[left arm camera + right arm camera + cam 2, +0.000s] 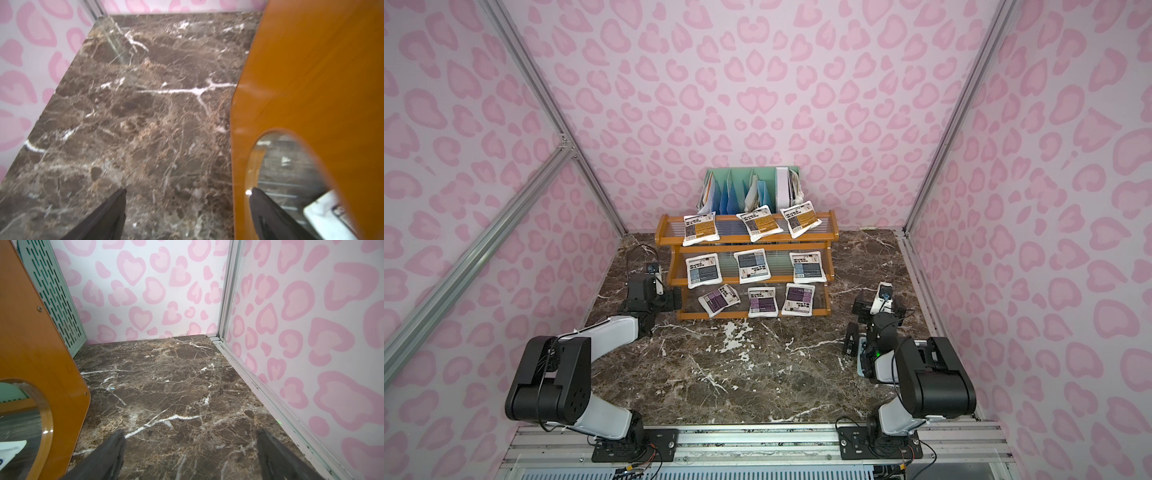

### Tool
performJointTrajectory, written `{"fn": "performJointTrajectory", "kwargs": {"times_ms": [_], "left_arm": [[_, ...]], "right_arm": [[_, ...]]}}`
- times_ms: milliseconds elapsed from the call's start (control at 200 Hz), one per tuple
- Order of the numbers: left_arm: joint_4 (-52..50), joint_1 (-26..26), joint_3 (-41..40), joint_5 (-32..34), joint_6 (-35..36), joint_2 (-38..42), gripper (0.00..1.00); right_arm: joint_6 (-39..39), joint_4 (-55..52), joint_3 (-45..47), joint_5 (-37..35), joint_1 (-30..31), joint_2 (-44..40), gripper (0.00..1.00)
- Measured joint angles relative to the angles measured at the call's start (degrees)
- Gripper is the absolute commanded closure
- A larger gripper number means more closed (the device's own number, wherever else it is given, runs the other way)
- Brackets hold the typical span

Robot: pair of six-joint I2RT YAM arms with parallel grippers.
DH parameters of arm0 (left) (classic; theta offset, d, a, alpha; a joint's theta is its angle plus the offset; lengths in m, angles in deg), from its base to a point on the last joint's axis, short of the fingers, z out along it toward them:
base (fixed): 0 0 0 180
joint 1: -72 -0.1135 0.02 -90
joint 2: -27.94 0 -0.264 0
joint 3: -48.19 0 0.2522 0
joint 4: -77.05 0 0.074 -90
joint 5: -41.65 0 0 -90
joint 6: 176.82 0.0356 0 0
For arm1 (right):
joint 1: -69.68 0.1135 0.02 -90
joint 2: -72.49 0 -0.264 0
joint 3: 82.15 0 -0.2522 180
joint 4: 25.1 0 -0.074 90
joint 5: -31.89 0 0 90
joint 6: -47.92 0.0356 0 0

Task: Place the bagged coffee beans on the shelf by color
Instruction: Reset both arms

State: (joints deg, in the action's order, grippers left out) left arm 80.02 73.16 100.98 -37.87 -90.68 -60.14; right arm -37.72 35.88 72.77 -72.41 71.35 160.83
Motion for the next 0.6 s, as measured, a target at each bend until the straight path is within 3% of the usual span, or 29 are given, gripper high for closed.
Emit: {"fn": "performJointTrajectory", "kwargs": {"times_ms": [95, 175, 300, 395, 505, 600], "left_arm": [[4.6, -0.7, -2.6, 1.2, 0.0, -0.2, 0.07], [8.8, -0.5, -6.9, 1.7, -0.1, 0.3, 0.01], [25.3, -0.8, -17.7, 3.9, -0.5, -2.5, 0.01], [22.3, -0.7, -15.0, 5.4, -1.0, -1.6, 0.01], [31.6, -0.6, -15.0, 6.2, -1.1, -1.9, 0.01], [32.0, -0.3, -16.8, 6.9, -0.4, -2.7, 0.01]], "right_arm": [[-0.1, 0.0, 0.0, 0.1, 0.0, 0.0, 0.01], [-0.1, 0.0, 0.0, 0.2, 0.0, 0.0, 0.01], [-0.1, 0.5, 0.2, 0.2, 0.0, 0.4, 0.01], [-0.2, 1.0, 0.5, 0.2, 0.0, 0.9, 0.01], [-0.3, 1.6, 0.5, 0.2, 0.0, 1.0, 0.01], [-0.3, 1.1, 0.4, 0.2, 0.0, 0.6, 0.01]]}}
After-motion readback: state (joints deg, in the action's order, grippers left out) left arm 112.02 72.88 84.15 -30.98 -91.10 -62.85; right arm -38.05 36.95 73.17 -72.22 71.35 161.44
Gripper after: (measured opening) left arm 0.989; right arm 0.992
